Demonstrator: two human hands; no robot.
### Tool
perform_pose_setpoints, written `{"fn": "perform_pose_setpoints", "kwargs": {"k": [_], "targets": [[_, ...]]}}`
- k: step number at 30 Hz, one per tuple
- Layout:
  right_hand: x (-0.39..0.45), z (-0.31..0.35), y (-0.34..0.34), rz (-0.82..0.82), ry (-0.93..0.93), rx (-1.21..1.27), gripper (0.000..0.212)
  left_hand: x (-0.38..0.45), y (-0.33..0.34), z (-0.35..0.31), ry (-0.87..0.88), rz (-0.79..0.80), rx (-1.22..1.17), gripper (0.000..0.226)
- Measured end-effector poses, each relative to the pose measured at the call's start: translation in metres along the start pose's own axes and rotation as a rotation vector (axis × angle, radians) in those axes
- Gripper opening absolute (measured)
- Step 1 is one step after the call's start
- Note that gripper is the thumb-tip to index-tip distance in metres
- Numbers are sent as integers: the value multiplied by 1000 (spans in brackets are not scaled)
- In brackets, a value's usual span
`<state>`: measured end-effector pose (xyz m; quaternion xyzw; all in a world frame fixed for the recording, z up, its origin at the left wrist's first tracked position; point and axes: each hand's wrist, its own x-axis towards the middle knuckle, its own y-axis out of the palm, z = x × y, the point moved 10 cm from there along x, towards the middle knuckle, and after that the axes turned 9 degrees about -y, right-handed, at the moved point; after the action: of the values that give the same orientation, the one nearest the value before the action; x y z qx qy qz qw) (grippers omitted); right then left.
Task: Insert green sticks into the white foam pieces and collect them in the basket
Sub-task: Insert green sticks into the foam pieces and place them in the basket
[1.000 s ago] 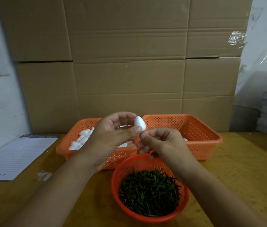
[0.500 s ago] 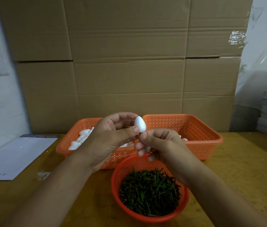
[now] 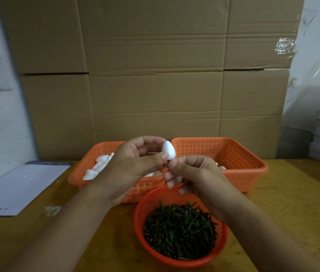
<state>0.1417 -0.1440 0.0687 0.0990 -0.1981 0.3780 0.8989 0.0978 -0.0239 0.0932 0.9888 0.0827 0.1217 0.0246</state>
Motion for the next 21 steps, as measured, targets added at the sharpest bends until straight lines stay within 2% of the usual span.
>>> {"fn": "perform_pose_setpoints", "kwargs": {"k": [3, 5, 8, 11, 15, 18, 21], "targets": [[1, -1, -8, -47, 17, 0, 15, 2, -7, 2, -5, -35, -8, 47], [2, -7, -22, -136, 76, 35, 12, 6, -20, 3, 5, -114, 70, 37], [-2, -24, -50, -318, 214, 110, 16, 13, -51, 2, 68, -322, 483, 11], [-7, -37, -73, -451, 282, 148, 12, 15, -69, 10, 82, -400, 913, 11], [-11, -48, -91, -541, 315, 153, 12, 16, -85, 47, -158, -372, 1223, 28], [-12, -53, -99, -579, 326, 155, 16, 15, -89, 52, -232, -427, 1378, 43], [-13, -56, -105, -606, 311, 172, 16, 16, -87, 59, -301, -407, 1485, 50]]}}
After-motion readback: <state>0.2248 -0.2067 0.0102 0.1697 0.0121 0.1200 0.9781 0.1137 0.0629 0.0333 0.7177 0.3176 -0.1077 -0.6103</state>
